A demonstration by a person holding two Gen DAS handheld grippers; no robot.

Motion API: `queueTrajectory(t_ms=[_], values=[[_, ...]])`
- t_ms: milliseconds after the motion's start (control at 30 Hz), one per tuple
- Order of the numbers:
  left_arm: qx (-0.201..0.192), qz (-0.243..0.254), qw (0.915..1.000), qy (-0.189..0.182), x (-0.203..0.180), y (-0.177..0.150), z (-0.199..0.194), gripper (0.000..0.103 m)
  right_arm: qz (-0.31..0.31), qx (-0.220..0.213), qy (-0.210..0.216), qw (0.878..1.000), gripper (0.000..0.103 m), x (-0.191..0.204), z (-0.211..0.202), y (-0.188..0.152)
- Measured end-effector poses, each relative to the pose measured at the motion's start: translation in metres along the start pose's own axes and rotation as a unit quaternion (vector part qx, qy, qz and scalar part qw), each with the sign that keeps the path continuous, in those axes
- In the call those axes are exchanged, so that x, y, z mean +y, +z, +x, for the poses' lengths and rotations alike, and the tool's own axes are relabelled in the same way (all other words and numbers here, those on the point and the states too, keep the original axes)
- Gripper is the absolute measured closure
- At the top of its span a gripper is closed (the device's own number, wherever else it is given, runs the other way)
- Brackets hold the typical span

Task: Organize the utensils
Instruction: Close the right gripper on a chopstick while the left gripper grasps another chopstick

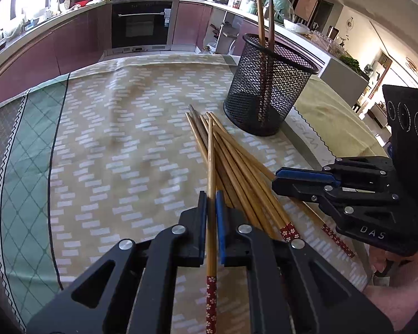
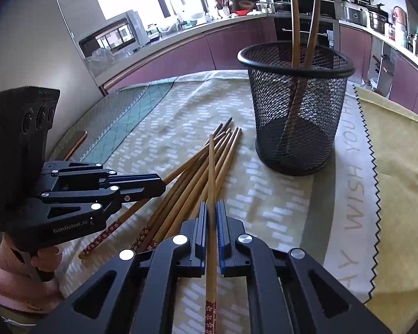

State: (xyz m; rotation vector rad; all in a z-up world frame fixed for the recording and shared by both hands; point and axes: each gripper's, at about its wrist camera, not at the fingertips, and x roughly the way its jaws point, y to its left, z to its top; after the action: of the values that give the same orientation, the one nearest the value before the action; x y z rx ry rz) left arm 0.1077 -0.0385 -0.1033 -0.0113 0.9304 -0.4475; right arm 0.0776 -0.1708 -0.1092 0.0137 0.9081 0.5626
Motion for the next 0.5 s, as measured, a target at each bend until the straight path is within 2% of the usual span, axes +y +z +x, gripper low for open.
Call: queueTrajectory(t_ms=[267, 500], values=[[0.013, 0.012, 0.9998, -0.004, 0.003, 0.005, 0.009, 0.093, -0.005, 0.017, -0.011, 1.0, 0.096, -0.005, 0.008, 0.002], [0.012, 0.001, 0.9999, 0.0, 0.003, 0.015, 0.013, 0.096, -0.01, 0.009, -0.012, 1.0, 0.097, 0.0, 0.009, 0.007]])
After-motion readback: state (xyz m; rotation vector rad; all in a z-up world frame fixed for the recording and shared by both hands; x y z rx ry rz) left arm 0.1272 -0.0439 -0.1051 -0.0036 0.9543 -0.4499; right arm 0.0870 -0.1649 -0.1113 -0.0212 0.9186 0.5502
